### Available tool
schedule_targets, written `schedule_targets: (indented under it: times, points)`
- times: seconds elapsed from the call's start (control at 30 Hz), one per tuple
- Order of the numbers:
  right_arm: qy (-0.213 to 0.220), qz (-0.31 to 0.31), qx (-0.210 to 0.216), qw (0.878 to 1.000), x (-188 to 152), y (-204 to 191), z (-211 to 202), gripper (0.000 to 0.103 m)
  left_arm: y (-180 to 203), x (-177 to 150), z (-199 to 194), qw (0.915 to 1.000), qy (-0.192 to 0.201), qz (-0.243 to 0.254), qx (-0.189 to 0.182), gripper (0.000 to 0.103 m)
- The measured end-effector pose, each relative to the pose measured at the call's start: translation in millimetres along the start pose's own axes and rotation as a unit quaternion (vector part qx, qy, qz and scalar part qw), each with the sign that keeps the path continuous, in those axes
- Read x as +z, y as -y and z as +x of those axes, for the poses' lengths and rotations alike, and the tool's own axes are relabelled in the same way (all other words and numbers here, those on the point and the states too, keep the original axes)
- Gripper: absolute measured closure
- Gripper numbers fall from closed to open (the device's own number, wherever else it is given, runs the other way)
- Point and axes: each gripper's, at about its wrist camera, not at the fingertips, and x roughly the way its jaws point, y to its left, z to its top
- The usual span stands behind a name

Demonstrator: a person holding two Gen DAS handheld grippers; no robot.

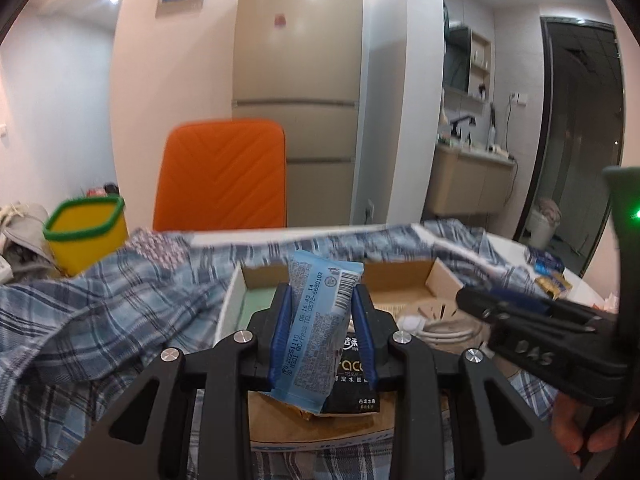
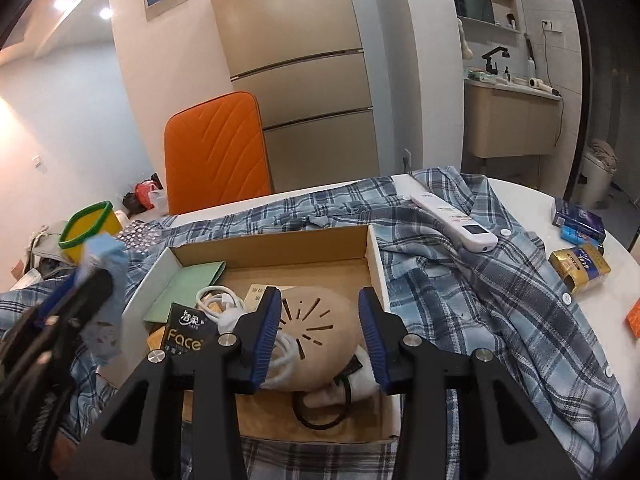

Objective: Organize soft objects
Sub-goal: 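Lower both items into the box and open both tools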

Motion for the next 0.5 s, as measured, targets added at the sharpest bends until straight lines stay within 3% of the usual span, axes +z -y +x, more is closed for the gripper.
schedule_targets:
  times: [0.23, 0.4, 0.47, 0.5]
  points:
    - [0.002, -0.014, 0.003, 1.0, -0.3, -4.0, -3.8, 0.06, -2.0, -3.6, 13.9, 0.999, -0.043, -0.009, -0.01, 0.074]
    - [0.008, -0.016, 0.001, 1.0, -0.3, -5.3, -6.7, 0.06, -2.9, -1.9, 11.6, 0.9991, -0.041, -0.011, -0.01, 0.074]
    - [0.009, -0.014, 0.001, 1.0, -0.2, -4.2, -7.4, 0.059, -1.7, -2.2, 11.7, 0.999, -0.042, -0.009, -0.01, 0.07]
    - [0.009, -0.013, 0.002, 1.0, -0.3, -3.5, -8.0, 0.056, -1.8, -2.1, 11.6, 0.999, -0.042, -0.008, -0.011, 0.058]
